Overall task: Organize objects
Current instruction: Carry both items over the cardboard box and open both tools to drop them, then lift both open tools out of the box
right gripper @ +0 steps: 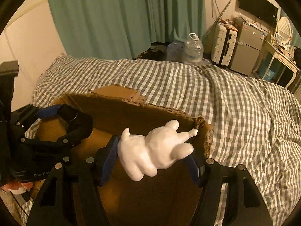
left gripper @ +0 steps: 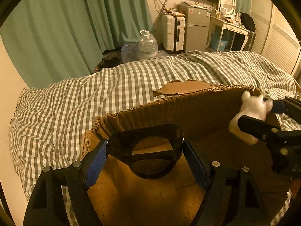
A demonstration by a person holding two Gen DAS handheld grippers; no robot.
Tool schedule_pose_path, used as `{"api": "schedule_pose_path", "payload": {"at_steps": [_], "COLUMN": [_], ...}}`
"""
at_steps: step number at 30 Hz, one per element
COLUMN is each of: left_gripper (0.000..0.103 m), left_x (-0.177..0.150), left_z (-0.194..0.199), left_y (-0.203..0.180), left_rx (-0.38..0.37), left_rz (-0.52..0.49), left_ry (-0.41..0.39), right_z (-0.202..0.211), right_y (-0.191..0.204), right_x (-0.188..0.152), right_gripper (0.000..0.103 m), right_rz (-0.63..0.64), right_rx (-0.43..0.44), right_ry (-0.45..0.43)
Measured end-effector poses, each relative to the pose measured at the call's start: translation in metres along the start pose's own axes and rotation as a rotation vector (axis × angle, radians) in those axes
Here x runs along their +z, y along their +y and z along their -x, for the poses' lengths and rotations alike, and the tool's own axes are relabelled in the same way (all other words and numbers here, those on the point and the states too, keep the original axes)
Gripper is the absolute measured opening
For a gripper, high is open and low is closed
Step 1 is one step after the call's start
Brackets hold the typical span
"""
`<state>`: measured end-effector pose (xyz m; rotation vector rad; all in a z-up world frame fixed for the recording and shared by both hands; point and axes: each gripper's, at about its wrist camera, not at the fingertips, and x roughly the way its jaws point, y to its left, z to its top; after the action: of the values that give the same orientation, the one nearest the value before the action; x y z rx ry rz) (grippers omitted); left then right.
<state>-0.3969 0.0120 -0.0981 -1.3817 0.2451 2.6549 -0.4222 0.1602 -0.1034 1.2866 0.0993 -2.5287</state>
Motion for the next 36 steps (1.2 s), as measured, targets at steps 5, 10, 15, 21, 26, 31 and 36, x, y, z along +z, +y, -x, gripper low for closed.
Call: {"api": "schedule_pose_path", "payload": {"at_steps": [5,10,15,21,26,31,36], "left_gripper": [0.096,0.096,0.098,0.098,0.099,0.1,0.101], "left_x": [0.0,0.003,0.004,0.001,-0.007,-0.021,-0.042], "left_z": [0.016,0.041,0.074,0.128,0.182,0.231,0.272], "left_y": [0.003,-0.003,-0.004,-0.009,-0.01,-0.006,-0.006], "left_rx": [0.053,0.094,0.088,0.06,0.038,0.033,0.042], "left_rz": [-0.008,-0.035,-0.024,0.008,0.021,0.04,0.052], "left_ry": [-0.048,-0.092,-0.131,-0.186,-0.247,-0.311,-0.362], "right_z": [0.016,0.039,0.071,0.125,0.18,0.234,0.277], "right_y": [-0.004,-0.003,-0.003,0.002,0.011,0.028,0.047], "right_x": [0.001,0.003,0.004,-0.001,-0.007,-0.019,-0.038], "right_gripper": [0.078,0.088,0.089,0.092,0.092,0.096,0.099], "right_rz": [-0.014,-0.012,-0.022,-0.027,-0.028,-0.015,0.001], "right_rx": [0.022,-0.016,-0.032,-0.078,-0.121,-0.174,-0.191], "right_ry": [-0.035,-0.074,-0.117,-0.18,-0.236,-0.298,-0.354]}}
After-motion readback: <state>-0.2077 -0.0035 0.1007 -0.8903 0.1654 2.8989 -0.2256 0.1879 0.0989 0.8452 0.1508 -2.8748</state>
